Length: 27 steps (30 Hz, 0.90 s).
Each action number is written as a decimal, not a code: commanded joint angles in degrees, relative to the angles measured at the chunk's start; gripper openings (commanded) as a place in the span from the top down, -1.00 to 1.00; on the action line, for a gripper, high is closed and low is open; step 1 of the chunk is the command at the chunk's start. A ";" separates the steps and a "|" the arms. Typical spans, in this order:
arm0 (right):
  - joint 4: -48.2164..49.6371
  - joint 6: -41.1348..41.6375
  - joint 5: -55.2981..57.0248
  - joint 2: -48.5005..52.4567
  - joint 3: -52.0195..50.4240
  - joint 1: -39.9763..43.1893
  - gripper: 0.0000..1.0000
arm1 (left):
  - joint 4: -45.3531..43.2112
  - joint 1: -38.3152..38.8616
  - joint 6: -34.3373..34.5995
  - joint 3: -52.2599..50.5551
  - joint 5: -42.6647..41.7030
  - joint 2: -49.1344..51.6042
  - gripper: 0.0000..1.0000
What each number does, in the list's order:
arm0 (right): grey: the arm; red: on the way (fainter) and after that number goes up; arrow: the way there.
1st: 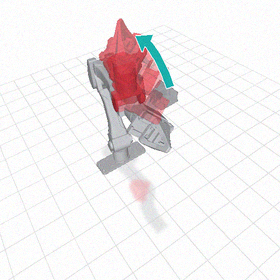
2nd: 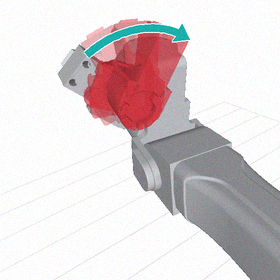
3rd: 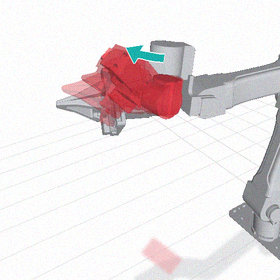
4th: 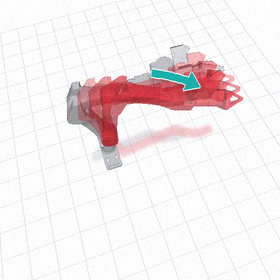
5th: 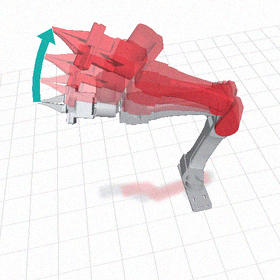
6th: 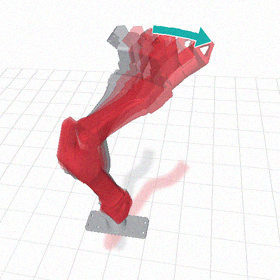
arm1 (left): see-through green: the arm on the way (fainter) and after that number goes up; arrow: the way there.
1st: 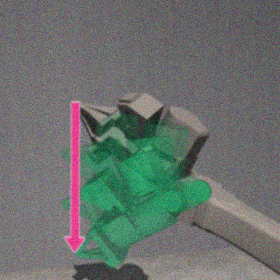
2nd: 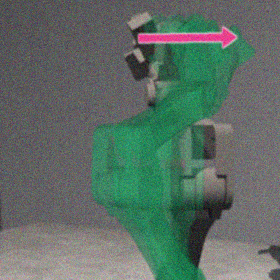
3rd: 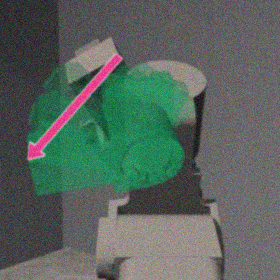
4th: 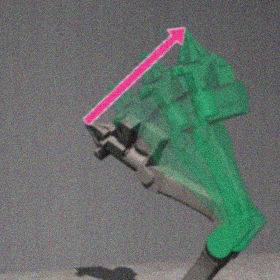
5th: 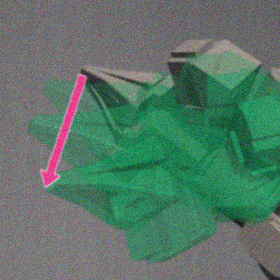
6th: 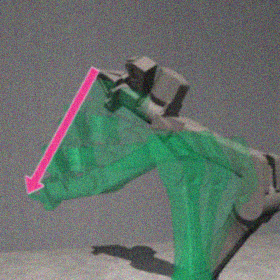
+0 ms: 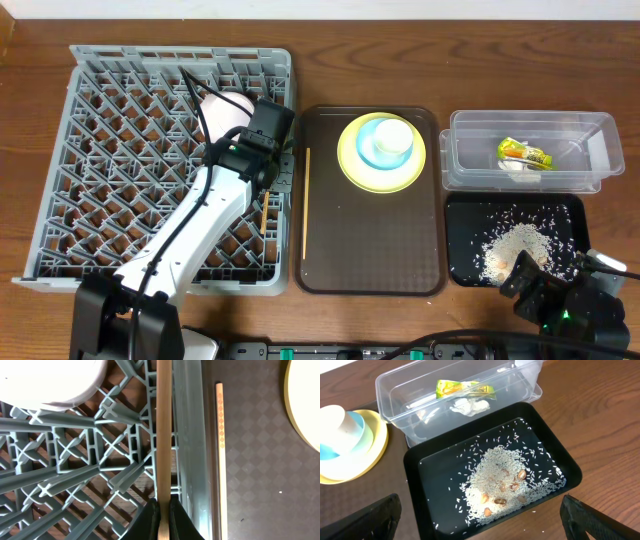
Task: Sort waste into correct bins and load items into the dishwasher
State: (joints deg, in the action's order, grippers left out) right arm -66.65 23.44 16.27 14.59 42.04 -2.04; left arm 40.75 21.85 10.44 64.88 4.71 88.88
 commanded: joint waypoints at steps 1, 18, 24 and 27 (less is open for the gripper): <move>-0.07 0.28 0.37 -0.02 0.22 0.37 -0.98 | 0.15 -0.26 -0.76 -0.61 1.16 0.72 0.84; -0.07 0.28 0.35 -0.02 0.22 0.37 -0.98 | 1.60 -0.24 0.35 -0.59 -2.01 -0.87 0.55; -0.07 0.28 0.37 -0.02 0.22 0.37 -0.98 | 2.91 -0.24 0.61 -0.50 -10.69 -6.08 0.49; -0.07 0.28 0.37 -0.02 0.20 0.37 -0.98 | 2.93 -0.24 0.59 -0.50 -15.37 -9.38 0.27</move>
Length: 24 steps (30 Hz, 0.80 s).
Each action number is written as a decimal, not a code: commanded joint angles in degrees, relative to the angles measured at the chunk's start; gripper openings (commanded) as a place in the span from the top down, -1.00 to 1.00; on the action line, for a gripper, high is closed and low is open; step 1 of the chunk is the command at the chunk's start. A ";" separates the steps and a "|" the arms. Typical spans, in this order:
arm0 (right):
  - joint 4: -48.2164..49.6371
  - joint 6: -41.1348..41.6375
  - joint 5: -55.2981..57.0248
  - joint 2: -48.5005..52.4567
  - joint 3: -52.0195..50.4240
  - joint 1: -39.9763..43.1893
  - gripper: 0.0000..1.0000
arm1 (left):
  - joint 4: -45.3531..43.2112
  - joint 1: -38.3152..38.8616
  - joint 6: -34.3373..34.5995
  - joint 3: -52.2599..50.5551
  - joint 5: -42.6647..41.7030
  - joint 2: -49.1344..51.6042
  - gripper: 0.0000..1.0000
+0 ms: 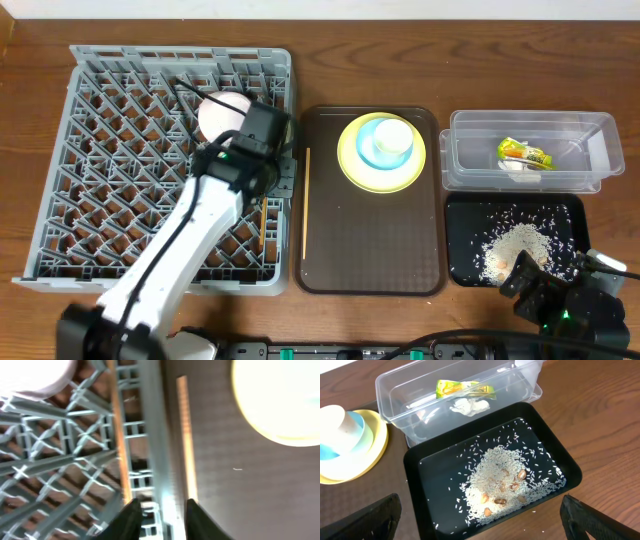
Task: Sort waste into correct bins and load items into the dishwasher
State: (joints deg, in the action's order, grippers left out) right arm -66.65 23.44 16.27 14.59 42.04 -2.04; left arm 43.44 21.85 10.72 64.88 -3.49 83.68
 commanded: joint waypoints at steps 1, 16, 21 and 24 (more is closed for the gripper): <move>-0.07 0.28 0.37 -0.02 0.22 0.37 -0.99 | 0.22 -0.24 0.28 -0.50 -8.59 -5.05 -0.04; -0.07 0.28 0.37 -0.02 0.22 0.37 -0.98 | 0.66 2.80 2.05 -1.03 -19.21 -4.72 0.33; -0.07 0.28 0.35 -0.02 0.22 0.37 -0.98 | 0.42 6.80 4.94 -1.03 -13.99 -2.62 0.51; -0.07 0.28 0.37 -0.02 0.20 0.37 -0.99 | 0.39 9.90 8.90 -1.03 -7.28 -0.74 0.57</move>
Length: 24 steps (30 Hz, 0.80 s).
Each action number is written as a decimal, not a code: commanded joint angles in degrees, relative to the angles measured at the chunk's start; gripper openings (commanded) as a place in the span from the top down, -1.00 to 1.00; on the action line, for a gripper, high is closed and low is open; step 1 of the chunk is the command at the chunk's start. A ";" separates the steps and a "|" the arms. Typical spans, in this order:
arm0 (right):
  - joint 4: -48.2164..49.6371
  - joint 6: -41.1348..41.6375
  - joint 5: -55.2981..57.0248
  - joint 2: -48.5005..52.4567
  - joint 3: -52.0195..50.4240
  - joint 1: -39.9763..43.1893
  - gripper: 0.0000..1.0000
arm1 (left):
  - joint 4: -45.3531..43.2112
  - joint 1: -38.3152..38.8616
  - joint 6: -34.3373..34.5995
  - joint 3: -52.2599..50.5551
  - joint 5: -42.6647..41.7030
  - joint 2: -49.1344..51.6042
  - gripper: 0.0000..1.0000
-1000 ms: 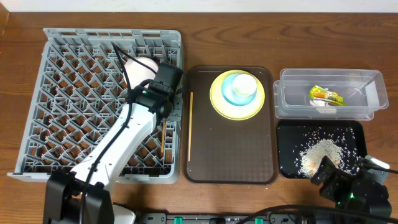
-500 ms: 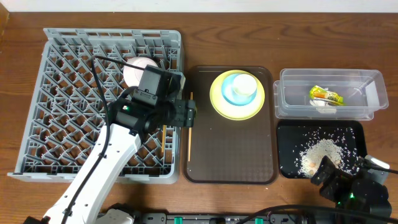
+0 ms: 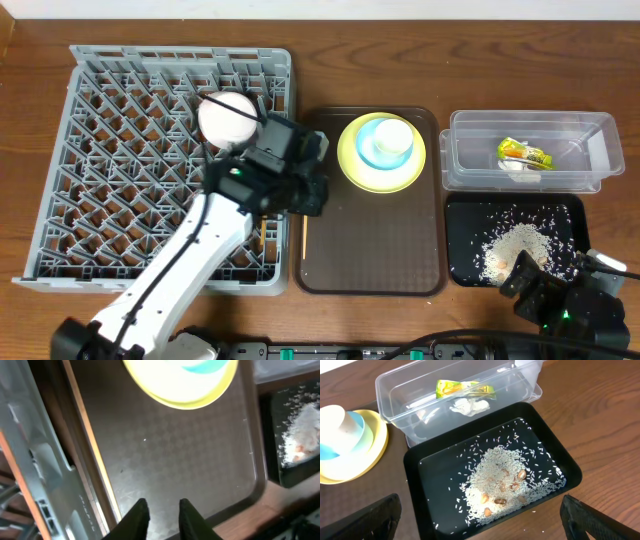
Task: Sort waste into correct bins and load items into the dishwasher
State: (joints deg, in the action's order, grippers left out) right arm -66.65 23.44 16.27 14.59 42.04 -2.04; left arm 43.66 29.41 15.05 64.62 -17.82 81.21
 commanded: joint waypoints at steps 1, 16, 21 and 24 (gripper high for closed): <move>-0.07 0.28 0.35 -0.02 0.20 0.37 -0.98 | 0.07 3.13 5.44 -0.76 8.48 2.23 0.59; -0.07 0.28 0.37 -0.02 0.20 0.37 -0.99 | -0.83 8.68 17.22 -0.79 23.47 12.76 0.83; -0.07 0.28 0.35 -0.02 0.22 0.37 -0.99 | -0.83 8.87 17.22 -0.81 23.47 16.61 0.84; -0.07 0.28 0.35 -0.02 0.20 0.37 -0.99 | -0.85 9.16 17.25 -0.81 23.82 18.58 0.85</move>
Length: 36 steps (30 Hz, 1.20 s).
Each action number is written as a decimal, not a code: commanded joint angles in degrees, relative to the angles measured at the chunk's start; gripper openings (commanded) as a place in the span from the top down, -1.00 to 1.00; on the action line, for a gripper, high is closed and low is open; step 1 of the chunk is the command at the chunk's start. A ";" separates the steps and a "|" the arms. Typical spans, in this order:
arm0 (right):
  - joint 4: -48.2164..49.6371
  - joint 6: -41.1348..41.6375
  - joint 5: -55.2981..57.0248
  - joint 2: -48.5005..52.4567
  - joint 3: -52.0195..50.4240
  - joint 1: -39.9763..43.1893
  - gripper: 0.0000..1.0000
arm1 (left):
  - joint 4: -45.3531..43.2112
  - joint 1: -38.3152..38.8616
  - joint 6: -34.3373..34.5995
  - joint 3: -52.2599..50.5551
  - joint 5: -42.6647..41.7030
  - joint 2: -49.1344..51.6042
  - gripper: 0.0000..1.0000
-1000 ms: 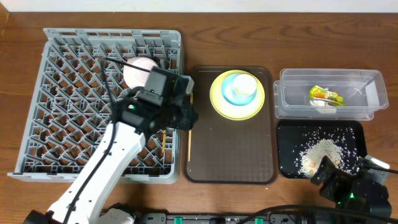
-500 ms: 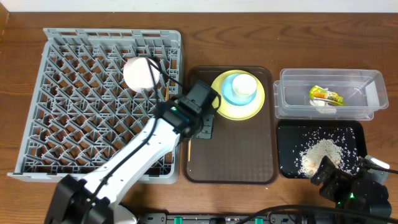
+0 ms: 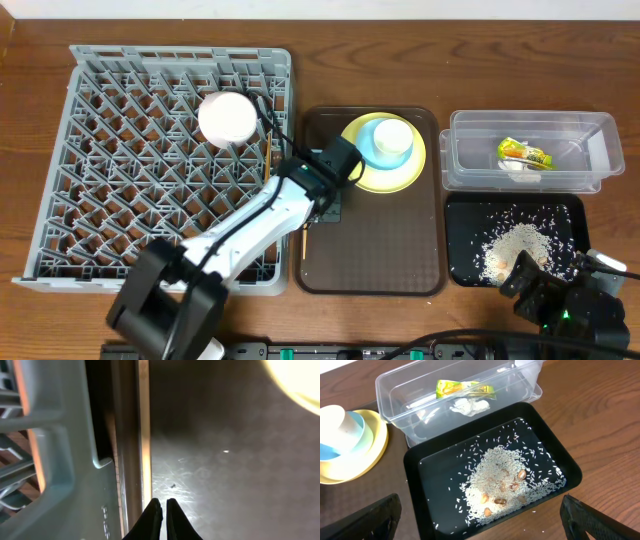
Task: Sort waste into correct bins and load items into the dishwasher
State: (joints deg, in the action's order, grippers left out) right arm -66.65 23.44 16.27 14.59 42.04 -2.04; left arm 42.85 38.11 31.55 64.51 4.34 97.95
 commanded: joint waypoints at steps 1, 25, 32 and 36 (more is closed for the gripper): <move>-0.07 0.26 0.35 -0.02 0.20 0.37 -0.99 | -0.07 0.50 0.85 -0.70 2.12 2.21 0.85; -0.07 0.28 0.35 -0.02 0.22 0.37 -0.99 | -0.09 6.03 7.37 -1.73 13.33 4.68 0.85; -0.07 0.28 0.35 -0.02 0.22 0.37 -0.99 | -0.61 6.08 8.24 -3.37 13.38 4.96 0.85; -0.07 0.28 0.35 -0.02 0.22 0.37 -0.99 | -1.64 6.08 8.24 -4.96 13.38 4.96 0.85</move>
State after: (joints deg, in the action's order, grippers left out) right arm -66.65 23.44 16.29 14.59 42.04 -2.04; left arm 41.56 44.10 39.00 60.95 16.32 102.02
